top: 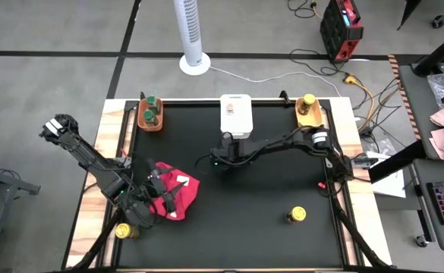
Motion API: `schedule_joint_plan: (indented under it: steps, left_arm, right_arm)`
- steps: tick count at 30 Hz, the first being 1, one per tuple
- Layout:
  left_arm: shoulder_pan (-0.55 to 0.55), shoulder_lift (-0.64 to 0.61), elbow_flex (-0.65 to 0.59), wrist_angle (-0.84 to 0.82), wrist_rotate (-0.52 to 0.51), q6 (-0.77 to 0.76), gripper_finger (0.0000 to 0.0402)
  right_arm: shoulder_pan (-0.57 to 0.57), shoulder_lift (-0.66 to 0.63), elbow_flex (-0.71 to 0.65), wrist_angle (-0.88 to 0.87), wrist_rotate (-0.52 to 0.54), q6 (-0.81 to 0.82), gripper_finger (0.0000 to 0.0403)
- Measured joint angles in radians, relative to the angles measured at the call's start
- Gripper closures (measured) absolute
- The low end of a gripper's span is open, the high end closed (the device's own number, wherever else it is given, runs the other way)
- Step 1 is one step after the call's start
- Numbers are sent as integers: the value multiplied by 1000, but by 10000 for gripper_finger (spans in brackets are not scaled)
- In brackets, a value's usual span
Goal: Sort spices by type
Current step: Put the brown seasoning bottle into the white bin
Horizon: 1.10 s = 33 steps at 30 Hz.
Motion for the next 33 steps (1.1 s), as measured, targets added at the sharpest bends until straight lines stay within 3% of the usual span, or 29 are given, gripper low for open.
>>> schedule_joint_plan:
  steps: [5,15,23,33]
  left_arm:
    - [0,0,0,5,0,-2,164]
    - [0,0,0,14,6,-46,164]
    - [0,0,0,14,59,-85,164]
    - [0,7,0,18,60,-135,164]
  right_arm:
    - [0,8,1,4,4,-8,223]
    - [20,-14,10,-7,-7,-52,223]
    - [48,-150,95,-58,-22,-115,223]
    - [-158,-238,181,-67,11,-273,223]
